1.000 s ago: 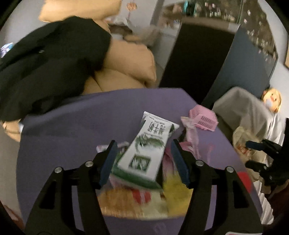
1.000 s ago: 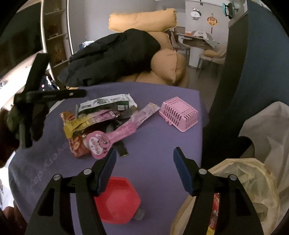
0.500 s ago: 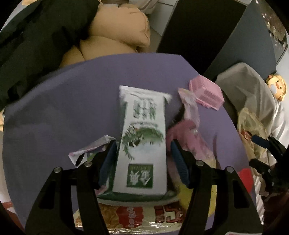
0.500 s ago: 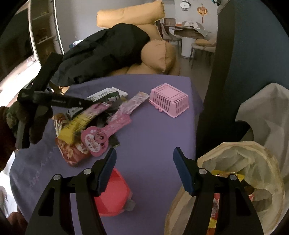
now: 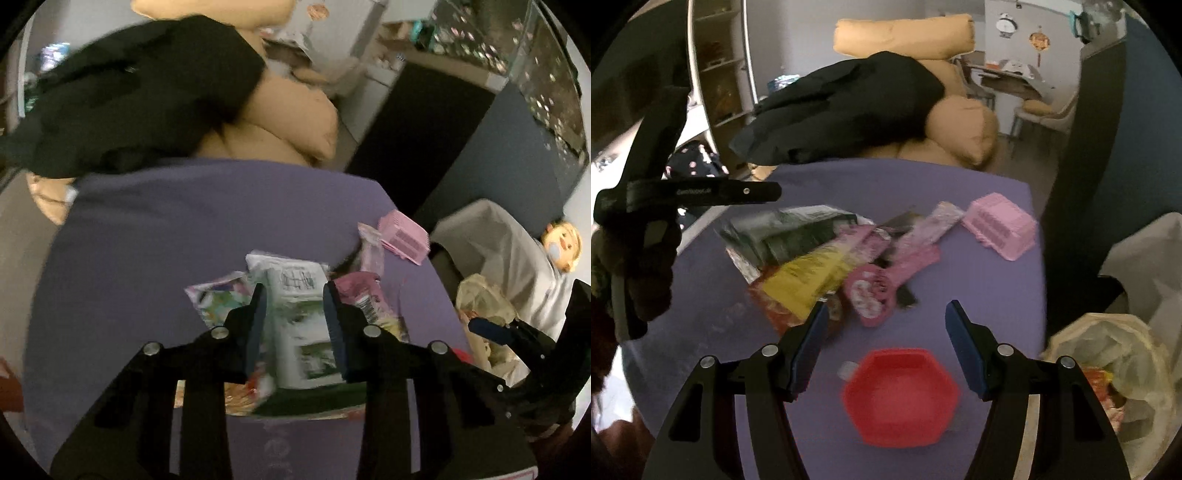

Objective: Collect trash

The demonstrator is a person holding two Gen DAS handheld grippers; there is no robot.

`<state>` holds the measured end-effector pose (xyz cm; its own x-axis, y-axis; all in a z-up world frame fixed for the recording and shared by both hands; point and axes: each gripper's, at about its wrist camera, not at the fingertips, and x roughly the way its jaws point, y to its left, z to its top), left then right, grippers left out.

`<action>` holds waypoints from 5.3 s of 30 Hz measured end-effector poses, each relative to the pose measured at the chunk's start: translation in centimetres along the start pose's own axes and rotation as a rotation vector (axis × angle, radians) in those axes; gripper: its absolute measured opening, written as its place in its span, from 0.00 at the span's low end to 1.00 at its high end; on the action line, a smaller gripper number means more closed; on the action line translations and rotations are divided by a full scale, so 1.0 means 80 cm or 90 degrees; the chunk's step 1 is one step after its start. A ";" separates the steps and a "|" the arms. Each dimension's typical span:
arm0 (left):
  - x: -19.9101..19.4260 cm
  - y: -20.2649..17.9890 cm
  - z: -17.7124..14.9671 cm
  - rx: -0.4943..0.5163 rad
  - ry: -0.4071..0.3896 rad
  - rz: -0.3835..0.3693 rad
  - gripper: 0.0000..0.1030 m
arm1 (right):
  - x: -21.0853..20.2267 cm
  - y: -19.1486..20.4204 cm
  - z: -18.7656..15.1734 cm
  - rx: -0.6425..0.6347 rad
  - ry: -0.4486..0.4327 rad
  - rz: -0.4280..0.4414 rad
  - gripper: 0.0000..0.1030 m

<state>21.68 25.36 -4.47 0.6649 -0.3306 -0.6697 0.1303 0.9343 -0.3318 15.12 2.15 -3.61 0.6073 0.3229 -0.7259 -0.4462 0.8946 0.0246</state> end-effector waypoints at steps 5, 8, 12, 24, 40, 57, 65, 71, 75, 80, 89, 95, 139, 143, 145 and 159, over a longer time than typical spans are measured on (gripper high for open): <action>-0.014 0.025 -0.036 -0.017 0.020 0.007 0.29 | 0.013 0.022 0.008 -0.001 0.009 0.021 0.60; -0.022 0.039 -0.050 -0.041 0.021 -0.010 0.34 | 0.021 0.024 0.020 0.017 0.003 0.032 0.60; -0.033 0.055 -0.053 -0.076 -0.001 -0.017 0.41 | 0.049 0.029 0.044 0.052 0.005 0.046 0.59; -0.064 0.097 -0.072 -0.097 -0.032 -0.006 0.54 | 0.104 0.030 0.060 0.043 0.086 0.092 0.21; -0.020 0.002 -0.118 0.039 0.105 -0.122 0.54 | -0.035 -0.037 0.049 0.035 -0.037 0.029 0.20; 0.019 -0.049 -0.095 0.181 0.128 -0.092 0.56 | -0.044 -0.074 0.000 0.081 -0.049 0.034 0.20; 0.020 -0.078 -0.114 0.208 0.149 -0.075 0.33 | -0.056 -0.091 -0.010 0.097 -0.063 0.030 0.20; -0.024 -0.089 -0.100 0.214 0.109 -0.049 0.30 | -0.073 -0.096 -0.011 0.102 -0.090 0.040 0.20; -0.055 -0.098 -0.076 0.221 0.051 0.017 0.30 | -0.090 -0.099 -0.007 0.098 -0.117 0.041 0.20; -0.073 -0.107 -0.049 0.215 0.009 0.055 0.30 | -0.105 -0.101 -0.001 0.088 -0.138 0.049 0.20; -0.082 -0.155 -0.012 0.190 -0.028 0.054 0.30 | -0.148 -0.128 -0.008 0.093 -0.194 0.028 0.20; -0.086 -0.235 0.007 0.224 -0.080 0.034 0.31 | -0.197 -0.168 -0.022 0.113 -0.244 -0.015 0.20; 0.140 -0.432 -0.085 0.271 0.162 -0.178 0.32 | -0.232 -0.329 -0.153 0.290 -0.249 -0.129 0.20; 0.158 -0.436 -0.093 0.274 0.169 -0.172 0.34 | -0.229 -0.332 -0.152 0.296 -0.244 -0.128 0.20; 0.166 -0.436 -0.098 0.272 0.177 -0.176 0.37 | -0.228 -0.333 -0.155 0.297 -0.242 -0.127 0.20; 0.129 -0.380 -0.089 0.222 0.147 -0.139 0.49 | -0.202 -0.323 -0.153 0.290 -0.224 -0.096 0.20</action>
<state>19.37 -7.43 -6.05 0.4184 -0.5088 -0.7524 0.5147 0.8153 -0.2651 8.77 -29.98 -0.94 0.8584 0.1958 -0.4741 -0.0587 0.9557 0.2884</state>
